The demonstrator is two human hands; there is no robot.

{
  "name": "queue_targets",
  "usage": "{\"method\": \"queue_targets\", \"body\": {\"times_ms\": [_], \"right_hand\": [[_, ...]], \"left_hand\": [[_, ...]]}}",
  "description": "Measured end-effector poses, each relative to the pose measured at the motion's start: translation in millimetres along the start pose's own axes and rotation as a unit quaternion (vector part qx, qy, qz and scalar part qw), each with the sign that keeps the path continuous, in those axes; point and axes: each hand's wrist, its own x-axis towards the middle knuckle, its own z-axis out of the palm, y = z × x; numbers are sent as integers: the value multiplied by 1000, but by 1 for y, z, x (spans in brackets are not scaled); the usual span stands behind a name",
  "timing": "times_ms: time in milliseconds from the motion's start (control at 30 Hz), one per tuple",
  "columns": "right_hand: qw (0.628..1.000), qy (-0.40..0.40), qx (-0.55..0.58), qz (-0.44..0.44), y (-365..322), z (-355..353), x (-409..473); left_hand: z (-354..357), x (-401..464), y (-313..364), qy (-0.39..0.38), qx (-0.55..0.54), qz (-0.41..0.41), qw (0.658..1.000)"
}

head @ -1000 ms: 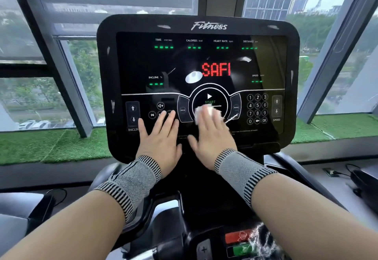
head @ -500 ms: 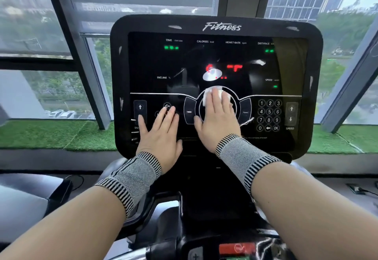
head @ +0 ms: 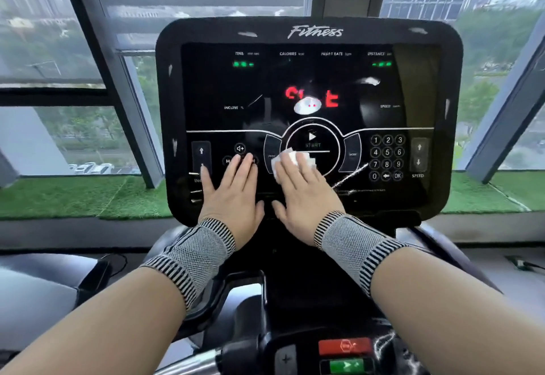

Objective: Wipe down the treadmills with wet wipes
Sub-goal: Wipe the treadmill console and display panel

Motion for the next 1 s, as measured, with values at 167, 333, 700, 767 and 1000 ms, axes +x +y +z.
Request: {"method": "queue_targets", "body": {"times_ms": [167,333,700,767,1000], "right_hand": [[994,-18,46,98,-12,11,-21],[996,-90,23,3,-40,12,-27],[989,-45,66,122,-59,13,-19],[991,-53,55,111,-66,14,-17],[988,3,49,147,-64,6,3]], "left_hand": [[4,-4,-7,-1,4,33,999],[6,-10,-17,-25,11,64,998],[10,-29,-45,-30,-12,82,996],[8,-28,-48,-34,-14,84,996],[5,-21,-58,-16,-19,77,997]]}}
